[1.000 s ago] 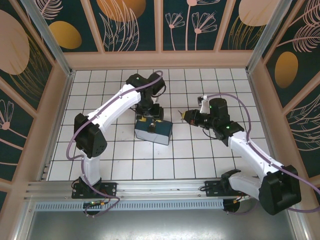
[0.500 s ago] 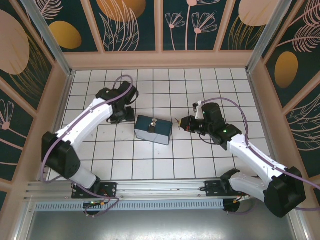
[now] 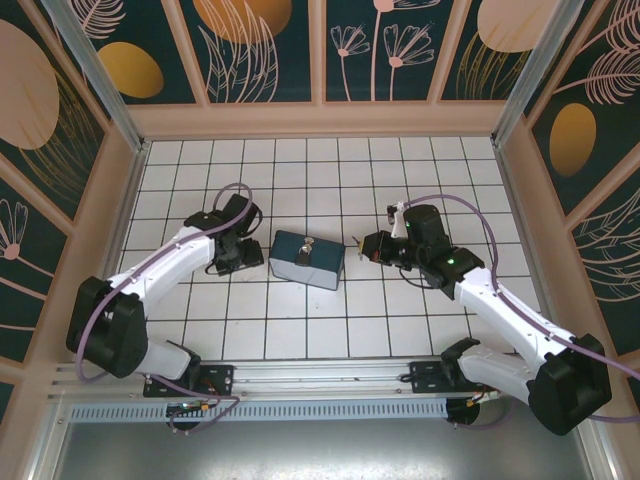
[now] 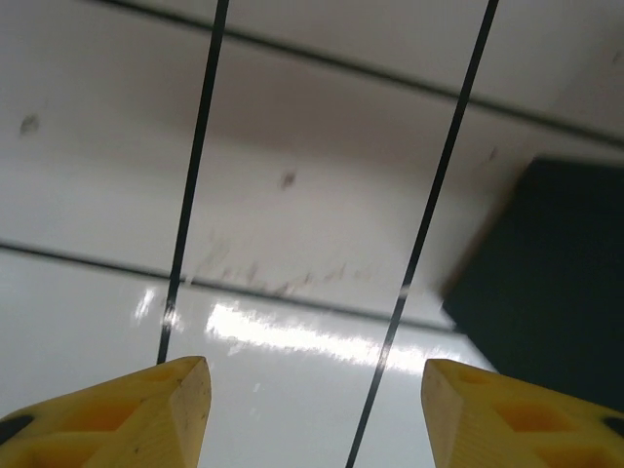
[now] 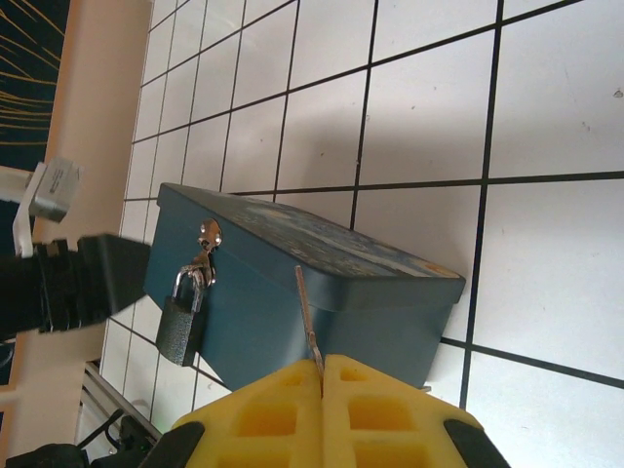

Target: Unlock the padlock with the key

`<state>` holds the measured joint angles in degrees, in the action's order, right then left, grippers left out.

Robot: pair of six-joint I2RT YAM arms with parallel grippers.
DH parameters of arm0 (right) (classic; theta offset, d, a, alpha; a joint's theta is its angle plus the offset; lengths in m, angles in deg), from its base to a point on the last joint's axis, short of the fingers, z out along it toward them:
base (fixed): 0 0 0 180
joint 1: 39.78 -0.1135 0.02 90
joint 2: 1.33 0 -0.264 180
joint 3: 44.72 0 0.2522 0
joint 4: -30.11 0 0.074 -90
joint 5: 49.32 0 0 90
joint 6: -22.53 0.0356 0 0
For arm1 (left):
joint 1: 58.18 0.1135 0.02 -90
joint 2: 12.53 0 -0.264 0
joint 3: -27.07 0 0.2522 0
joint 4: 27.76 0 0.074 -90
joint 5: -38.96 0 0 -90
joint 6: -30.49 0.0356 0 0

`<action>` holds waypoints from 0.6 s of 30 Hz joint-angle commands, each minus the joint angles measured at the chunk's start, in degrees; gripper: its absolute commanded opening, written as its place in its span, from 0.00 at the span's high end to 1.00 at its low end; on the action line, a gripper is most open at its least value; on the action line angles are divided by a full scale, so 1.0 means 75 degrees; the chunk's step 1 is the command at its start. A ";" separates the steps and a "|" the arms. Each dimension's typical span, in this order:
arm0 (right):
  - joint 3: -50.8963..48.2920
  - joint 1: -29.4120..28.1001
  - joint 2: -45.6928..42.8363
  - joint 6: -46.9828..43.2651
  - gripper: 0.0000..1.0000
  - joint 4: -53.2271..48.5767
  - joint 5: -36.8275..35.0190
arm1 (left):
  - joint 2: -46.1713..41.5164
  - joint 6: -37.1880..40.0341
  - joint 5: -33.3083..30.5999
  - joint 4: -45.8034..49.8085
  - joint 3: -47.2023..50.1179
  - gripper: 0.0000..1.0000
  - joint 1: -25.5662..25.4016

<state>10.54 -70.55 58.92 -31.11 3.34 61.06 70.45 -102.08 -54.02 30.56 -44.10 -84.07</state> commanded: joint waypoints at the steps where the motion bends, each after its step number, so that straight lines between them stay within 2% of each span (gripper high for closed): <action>1: 0.0255 -0.0035 -0.0093 -0.0033 1.00 -0.0034 -0.0160 | 0.0481 -0.0026 0.0093 -0.1026 -0.0207 0.41 0.0203; 3: 0.0285 -0.0035 -0.0106 -0.0043 1.00 -0.0084 -0.0151 | 0.0711 0.0067 0.0224 -0.1219 -0.0244 0.43 0.0225; 6: 0.0338 -0.0035 -0.0209 -0.0110 1.00 -0.0265 -0.0242 | 0.0869 0.0261 0.0917 -0.1401 -0.0118 0.49 0.0218; 9: 0.0276 0.0142 -0.0336 -0.0149 1.00 -0.0409 -0.0163 | 0.0562 0.0304 0.1499 -0.1511 0.0159 0.53 0.0189; 11: 0.0193 0.0339 -0.0435 -0.0178 1.00 -0.0435 -0.0027 | 0.0414 0.0509 0.1733 -0.1386 0.0146 0.52 0.0102; 14: 0.0116 0.0646 -0.0516 -0.0282 1.00 -0.0490 0.0166 | 0.0529 0.0825 0.2051 -0.1234 -0.0063 0.51 -0.0149; 18: 0.0129 0.0990 -0.0494 -0.0446 1.00 -0.0607 0.0410 | 0.0806 0.0783 0.2355 -0.1064 -0.0436 0.53 -0.0816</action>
<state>10.91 -64.43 55.92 -32.59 0.43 62.07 75.57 -97.68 -40.93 21.51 -44.78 -87.27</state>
